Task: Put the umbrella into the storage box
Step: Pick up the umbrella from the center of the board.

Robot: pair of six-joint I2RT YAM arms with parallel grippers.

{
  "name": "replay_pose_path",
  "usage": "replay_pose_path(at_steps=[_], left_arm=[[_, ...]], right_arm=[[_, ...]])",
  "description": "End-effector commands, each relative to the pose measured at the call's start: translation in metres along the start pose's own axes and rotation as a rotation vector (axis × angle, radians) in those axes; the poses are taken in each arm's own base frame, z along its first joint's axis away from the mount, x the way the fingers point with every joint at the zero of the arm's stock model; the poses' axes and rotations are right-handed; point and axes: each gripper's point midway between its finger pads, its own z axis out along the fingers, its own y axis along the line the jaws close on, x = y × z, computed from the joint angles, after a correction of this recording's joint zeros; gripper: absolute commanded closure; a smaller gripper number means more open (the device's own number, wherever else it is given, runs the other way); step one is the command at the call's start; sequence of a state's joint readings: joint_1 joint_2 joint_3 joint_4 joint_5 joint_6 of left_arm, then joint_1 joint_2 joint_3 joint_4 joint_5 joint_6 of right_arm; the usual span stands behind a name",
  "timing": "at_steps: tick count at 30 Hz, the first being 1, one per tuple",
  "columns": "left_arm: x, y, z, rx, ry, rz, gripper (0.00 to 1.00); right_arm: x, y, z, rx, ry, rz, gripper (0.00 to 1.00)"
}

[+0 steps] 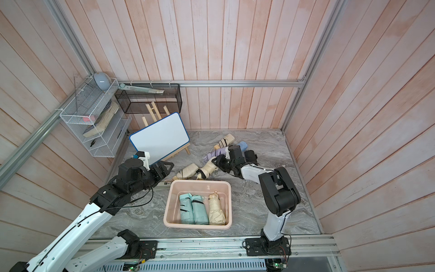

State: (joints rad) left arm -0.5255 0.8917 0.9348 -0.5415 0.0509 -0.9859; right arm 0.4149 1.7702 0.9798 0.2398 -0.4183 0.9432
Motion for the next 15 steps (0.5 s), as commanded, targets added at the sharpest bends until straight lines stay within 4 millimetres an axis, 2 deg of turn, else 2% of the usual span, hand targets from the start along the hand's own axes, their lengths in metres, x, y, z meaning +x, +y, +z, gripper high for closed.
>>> replay_pose_path(at_steps=[1, 8, 15], left_arm=[[-0.011, -0.015, -0.001, 0.088, -0.054, -0.023, 0.17], [-0.02, -0.047, 0.002, 0.228, -0.076, -0.014, 0.11], [-0.025, -0.075, 0.017, 0.381, -0.065, -0.107, 0.08]], right_arm=[[-0.028, 0.027, -0.022, -0.051, -0.131, -0.016, 0.78], [-0.067, 0.052, -0.067, -0.044, -0.321, 0.005, 0.78], [-0.089, 0.088, -0.12, -0.12, -0.452, 0.038, 0.79]])
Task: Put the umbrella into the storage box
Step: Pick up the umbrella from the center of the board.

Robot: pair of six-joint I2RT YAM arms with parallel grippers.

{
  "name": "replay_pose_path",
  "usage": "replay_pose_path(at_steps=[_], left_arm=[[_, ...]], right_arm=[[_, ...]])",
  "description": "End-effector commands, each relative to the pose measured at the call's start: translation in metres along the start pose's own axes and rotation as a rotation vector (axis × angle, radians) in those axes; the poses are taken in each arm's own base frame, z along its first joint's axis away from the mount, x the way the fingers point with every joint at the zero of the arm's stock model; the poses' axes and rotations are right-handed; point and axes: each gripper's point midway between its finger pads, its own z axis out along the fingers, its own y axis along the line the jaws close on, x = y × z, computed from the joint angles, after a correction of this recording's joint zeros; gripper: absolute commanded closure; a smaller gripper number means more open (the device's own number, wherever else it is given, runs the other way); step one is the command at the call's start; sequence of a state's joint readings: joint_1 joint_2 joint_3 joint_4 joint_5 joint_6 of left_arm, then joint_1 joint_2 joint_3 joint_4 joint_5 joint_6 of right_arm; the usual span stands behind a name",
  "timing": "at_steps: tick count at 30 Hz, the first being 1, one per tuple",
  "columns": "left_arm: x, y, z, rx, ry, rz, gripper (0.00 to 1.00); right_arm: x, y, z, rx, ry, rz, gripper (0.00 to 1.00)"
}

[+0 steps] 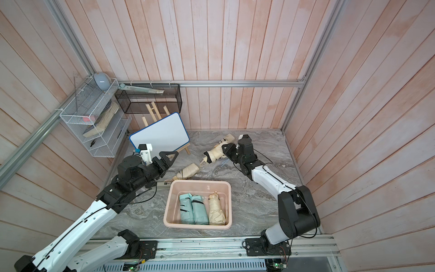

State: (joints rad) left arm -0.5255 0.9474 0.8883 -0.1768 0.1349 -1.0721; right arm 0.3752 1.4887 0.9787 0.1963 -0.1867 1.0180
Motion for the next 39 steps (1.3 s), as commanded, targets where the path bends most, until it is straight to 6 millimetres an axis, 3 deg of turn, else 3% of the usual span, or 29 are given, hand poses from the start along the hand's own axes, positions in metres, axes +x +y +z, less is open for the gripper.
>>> replay_pose_path(at_steps=[1, 4, 7, 14, 20, 29, 39], left_arm=[[-0.002, -0.022, 0.012, 0.132, 0.0, -0.072, 0.07], [0.0, -0.036, 0.023, 0.187, 0.009, -0.076, 0.06], [0.004, -0.055, 0.033, 0.228, 0.018, 0.051, 0.05], [0.015, -0.111, 0.036, 0.368, -0.053, 0.656, 0.05], [0.039, -0.12, 0.047, 0.462, 0.007, 0.999, 0.0], [0.071, -0.124, 0.07, 0.595, 0.1, 1.152, 0.0], [0.103, -0.137, 0.082, 0.683, 0.128, 1.09, 0.0]], right_arm=[[-0.032, 0.039, -0.028, -0.082, -0.118, 0.036, 0.79], [-0.041, 0.054, -0.048, -0.107, -0.151, 0.067, 0.79], [-0.047, 0.066, -0.067, -0.128, -0.173, 0.101, 0.79], [-0.048, 0.082, -0.114, -0.153, -0.19, 0.155, 0.79], [-0.043, 0.091, -0.146, -0.171, -0.178, 0.177, 0.79], [-0.034, 0.101, -0.18, -0.187, -0.153, 0.175, 0.78], [-0.034, 0.115, -0.193, -0.211, -0.165, 0.185, 0.78]])
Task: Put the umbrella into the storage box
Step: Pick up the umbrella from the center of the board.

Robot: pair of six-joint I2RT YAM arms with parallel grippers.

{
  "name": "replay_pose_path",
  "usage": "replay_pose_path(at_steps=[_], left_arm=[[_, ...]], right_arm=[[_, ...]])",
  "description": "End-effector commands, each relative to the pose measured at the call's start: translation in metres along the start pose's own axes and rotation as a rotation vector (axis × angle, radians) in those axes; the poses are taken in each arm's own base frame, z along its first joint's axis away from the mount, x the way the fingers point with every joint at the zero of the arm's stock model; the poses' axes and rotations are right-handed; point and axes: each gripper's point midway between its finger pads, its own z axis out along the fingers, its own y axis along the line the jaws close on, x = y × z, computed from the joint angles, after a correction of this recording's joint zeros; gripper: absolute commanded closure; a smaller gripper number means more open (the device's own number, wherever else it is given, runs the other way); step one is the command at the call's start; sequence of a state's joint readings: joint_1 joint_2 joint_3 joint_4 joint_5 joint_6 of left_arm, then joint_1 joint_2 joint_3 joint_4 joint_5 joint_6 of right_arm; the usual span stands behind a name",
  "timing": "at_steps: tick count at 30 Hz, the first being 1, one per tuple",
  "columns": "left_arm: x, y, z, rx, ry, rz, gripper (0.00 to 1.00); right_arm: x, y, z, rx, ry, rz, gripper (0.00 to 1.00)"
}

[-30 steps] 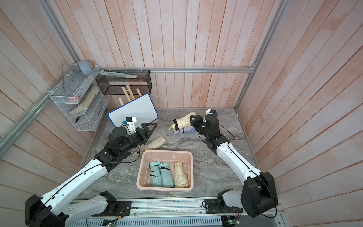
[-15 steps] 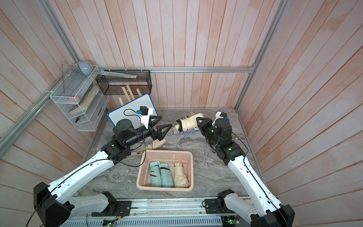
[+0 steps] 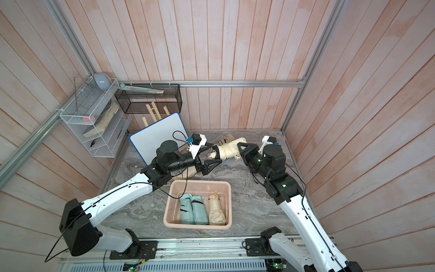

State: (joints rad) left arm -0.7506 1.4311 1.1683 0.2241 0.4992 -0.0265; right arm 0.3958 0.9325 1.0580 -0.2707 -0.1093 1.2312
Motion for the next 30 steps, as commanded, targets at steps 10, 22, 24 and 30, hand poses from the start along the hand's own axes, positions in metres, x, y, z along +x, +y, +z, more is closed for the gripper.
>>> replay_pose_path(at_steps=[10, 22, 24, 30], left_arm=[[0.005, 0.002, 0.006, -0.028, -0.027, -0.013, 0.03], [0.023, 0.008, 0.019, -0.034, 0.055, 0.055, 0.23], [0.018, 0.009, 0.017, -0.044, 0.035, 0.063, 0.29], [0.01, 0.003, 0.009, -0.035, -0.022, 0.086, 0.11]], right_arm=[[-0.005, 0.037, -0.013, -0.114, -0.025, 0.041, 0.78], [0.0, 0.035, -0.009, -0.123, -0.017, 0.07, 0.78], [0.001, 0.034, -0.008, -0.123, -0.015, 0.075, 0.78], [0.005, 0.026, -0.005, -0.115, -0.01, 0.101, 0.78]])
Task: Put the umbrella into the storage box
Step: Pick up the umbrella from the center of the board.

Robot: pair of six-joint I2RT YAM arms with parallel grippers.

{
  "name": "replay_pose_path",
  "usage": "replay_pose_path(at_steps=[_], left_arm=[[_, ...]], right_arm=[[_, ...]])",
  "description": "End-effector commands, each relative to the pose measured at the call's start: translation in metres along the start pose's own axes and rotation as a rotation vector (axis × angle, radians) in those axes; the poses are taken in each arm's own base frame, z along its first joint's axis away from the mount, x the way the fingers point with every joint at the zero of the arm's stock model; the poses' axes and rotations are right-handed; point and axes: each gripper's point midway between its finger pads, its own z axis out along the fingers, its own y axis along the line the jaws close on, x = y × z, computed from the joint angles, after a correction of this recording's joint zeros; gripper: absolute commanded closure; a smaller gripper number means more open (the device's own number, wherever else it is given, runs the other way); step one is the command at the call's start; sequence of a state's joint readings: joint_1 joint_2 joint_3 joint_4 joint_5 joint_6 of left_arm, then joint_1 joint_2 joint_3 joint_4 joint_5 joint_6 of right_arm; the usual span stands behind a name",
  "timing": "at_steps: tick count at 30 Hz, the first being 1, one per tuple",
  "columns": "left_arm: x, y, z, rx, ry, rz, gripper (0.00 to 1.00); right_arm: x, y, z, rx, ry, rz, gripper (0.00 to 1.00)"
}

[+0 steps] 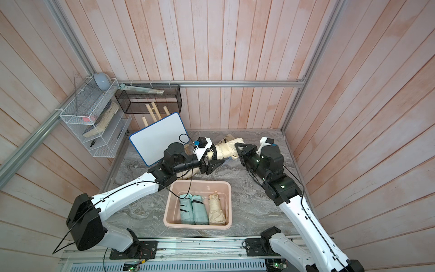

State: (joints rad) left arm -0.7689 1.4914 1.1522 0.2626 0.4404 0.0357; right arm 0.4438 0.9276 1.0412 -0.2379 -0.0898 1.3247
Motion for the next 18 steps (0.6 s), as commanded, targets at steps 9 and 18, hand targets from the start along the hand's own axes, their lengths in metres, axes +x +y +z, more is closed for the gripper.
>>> replay_pose_path(at_steps=[9, 18], left_arm=[[-0.0179, -0.0066, -0.0104, 0.004, -0.067, 0.056, 0.33], [-0.0212, -0.013, -0.0128, 0.034, -0.062, 0.065, 0.67]], right_arm=[[-0.0013, 0.021, -0.0001, -0.094, -0.012, 0.028, 0.78], [-0.0013, 0.022, 0.0018, -0.101, -0.015, 0.032, 0.55]])
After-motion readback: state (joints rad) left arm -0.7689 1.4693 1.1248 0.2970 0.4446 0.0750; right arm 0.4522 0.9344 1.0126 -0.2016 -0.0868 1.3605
